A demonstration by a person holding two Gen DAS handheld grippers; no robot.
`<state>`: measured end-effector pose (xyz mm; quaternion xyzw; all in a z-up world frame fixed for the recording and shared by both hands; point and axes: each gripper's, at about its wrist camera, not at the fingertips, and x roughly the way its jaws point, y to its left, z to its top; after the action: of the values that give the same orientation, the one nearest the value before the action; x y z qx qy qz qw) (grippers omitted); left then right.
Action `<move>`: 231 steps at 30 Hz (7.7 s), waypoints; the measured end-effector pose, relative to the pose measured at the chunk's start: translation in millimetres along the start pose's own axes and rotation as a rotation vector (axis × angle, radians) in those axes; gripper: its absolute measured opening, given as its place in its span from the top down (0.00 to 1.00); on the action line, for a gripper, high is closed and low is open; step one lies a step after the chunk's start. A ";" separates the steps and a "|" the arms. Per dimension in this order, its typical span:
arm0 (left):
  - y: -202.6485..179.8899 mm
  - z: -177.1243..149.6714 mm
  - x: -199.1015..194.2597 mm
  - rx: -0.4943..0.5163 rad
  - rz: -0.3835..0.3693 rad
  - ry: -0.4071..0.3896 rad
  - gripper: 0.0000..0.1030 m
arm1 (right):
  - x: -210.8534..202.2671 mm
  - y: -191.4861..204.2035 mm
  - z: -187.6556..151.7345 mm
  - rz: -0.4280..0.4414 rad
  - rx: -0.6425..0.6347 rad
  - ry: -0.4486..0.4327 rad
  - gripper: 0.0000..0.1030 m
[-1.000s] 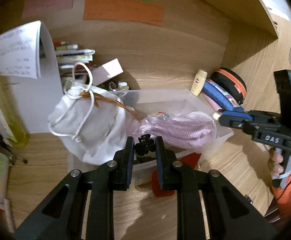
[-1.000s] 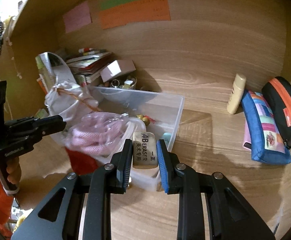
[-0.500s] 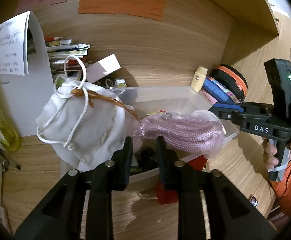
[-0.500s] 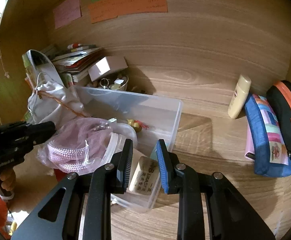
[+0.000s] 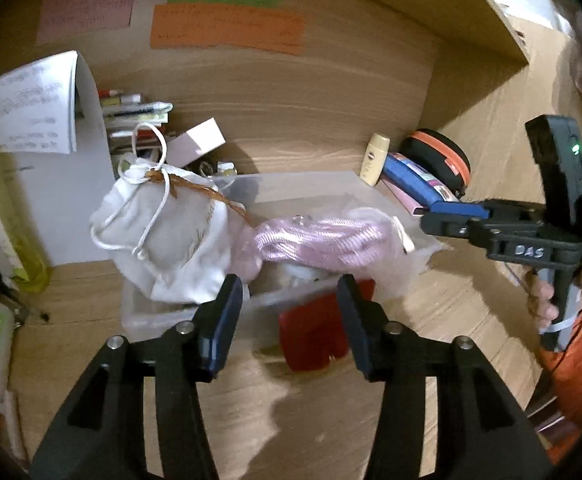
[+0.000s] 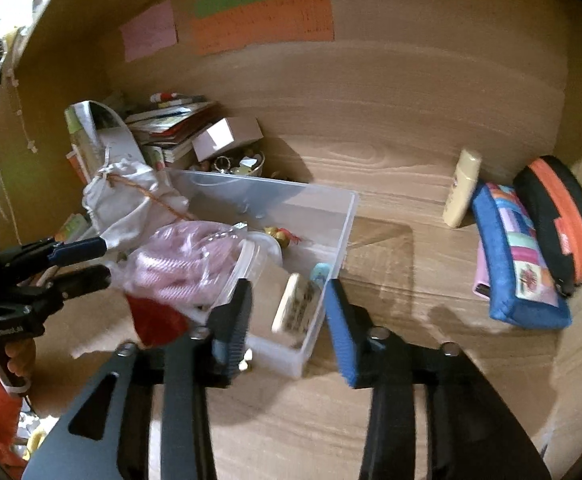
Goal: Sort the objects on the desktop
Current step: 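Lower black clip and beige eraser into the clear box, open both grippers, then grasp red velvet pouch with left gripper while right gripper grasps blue Max card pack, then lower the blue Max card pack into the clear box and open right gripper, then carry the red velvet pouch in the left gripper over the clear box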
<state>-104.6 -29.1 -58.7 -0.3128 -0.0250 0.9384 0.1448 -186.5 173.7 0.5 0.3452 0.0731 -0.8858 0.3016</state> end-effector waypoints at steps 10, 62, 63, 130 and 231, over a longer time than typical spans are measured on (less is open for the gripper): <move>-25.7 -23.4 18.6 0.019 0.026 0.088 0.52 | -32.2 6.8 -57.9 0.012 -0.005 0.055 0.61; -22.6 -41.3 50.2 -0.233 0.025 0.144 0.71 | -51.1 -4.7 -94.4 0.122 0.132 0.117 0.55; -19.3 -42.4 47.4 -0.241 0.027 0.137 0.71 | -49.4 -6.1 -92.9 0.138 0.141 0.130 0.55; 11.0 -57.2 -5.1 -0.230 -0.085 0.007 0.71 | 19.6 72.4 -8.7 -0.109 -0.427 0.116 0.75; -2.9 64.2 17.3 -0.116 -0.004 -0.069 0.86 | 7.1 56.7 35.3 -0.067 -0.337 0.002 0.42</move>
<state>-155.2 -18.5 -16.7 -0.2883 -0.0848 0.9453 0.1274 -177.5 112.5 26.9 0.2882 0.2322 -0.8701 0.3255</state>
